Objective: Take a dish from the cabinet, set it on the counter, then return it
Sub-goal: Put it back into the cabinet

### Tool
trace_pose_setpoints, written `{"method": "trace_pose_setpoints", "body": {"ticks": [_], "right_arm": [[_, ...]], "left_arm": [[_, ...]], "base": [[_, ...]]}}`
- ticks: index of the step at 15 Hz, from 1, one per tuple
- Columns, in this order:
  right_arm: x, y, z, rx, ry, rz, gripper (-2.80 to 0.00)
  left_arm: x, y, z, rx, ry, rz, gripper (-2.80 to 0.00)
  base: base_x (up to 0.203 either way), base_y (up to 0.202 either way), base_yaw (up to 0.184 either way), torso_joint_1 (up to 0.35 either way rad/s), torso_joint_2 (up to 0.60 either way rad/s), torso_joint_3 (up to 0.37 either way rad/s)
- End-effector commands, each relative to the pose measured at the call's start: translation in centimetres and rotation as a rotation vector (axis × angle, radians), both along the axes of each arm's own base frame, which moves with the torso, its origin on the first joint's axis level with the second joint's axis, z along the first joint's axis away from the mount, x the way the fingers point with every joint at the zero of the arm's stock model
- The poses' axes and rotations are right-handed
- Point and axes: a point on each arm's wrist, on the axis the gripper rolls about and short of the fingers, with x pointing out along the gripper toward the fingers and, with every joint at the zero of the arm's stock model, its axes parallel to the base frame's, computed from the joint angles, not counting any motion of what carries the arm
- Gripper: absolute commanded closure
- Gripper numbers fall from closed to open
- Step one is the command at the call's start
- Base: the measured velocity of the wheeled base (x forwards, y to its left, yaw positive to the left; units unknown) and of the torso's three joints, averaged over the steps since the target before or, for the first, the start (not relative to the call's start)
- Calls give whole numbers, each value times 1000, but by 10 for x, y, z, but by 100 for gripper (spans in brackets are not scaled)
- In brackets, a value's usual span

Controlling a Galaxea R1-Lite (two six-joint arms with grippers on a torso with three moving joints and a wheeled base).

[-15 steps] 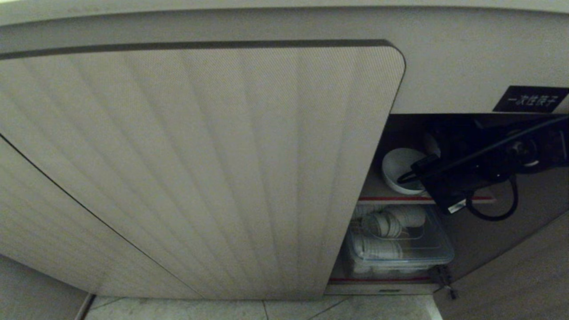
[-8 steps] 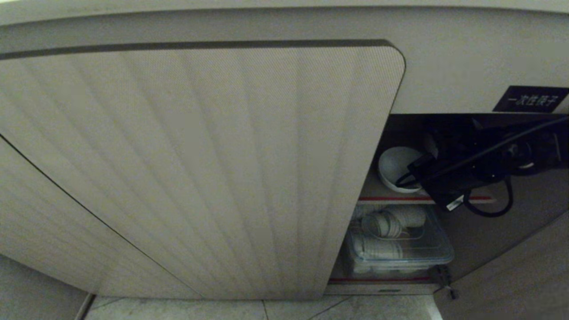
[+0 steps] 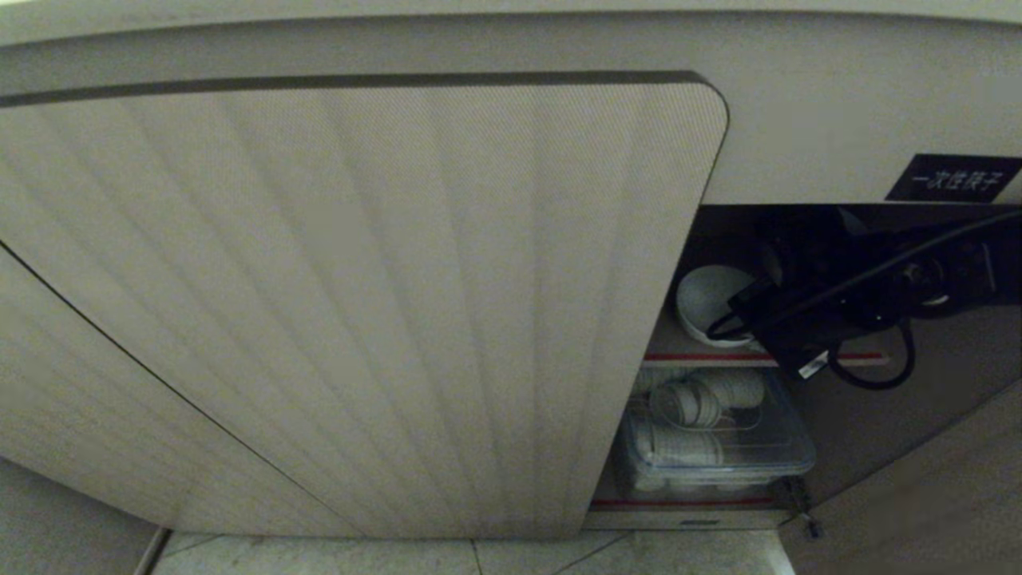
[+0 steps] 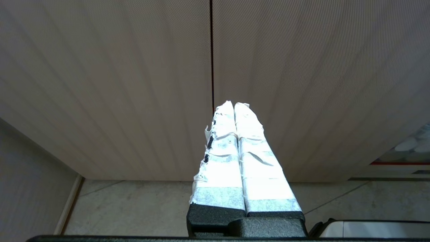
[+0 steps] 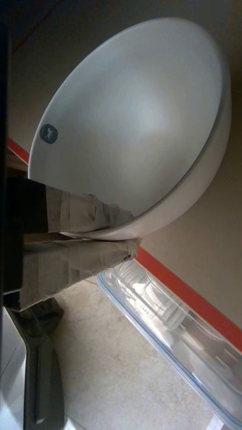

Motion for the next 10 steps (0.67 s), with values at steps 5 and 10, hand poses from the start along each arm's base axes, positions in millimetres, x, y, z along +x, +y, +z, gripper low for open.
{"method": "trace_pose_setpoints", "body": {"ticks": [5,10], "right_arm": [[5,0,-5,3,10,-10,0],[8,-3,-7,6,13,-24,0]], "left_arm": [[0,0,0,0,0,0,0],[0,0,0,0,0,0,0]], "base": [[0,0,0,0,0,0],[0,0,0,0,0,0]]}}
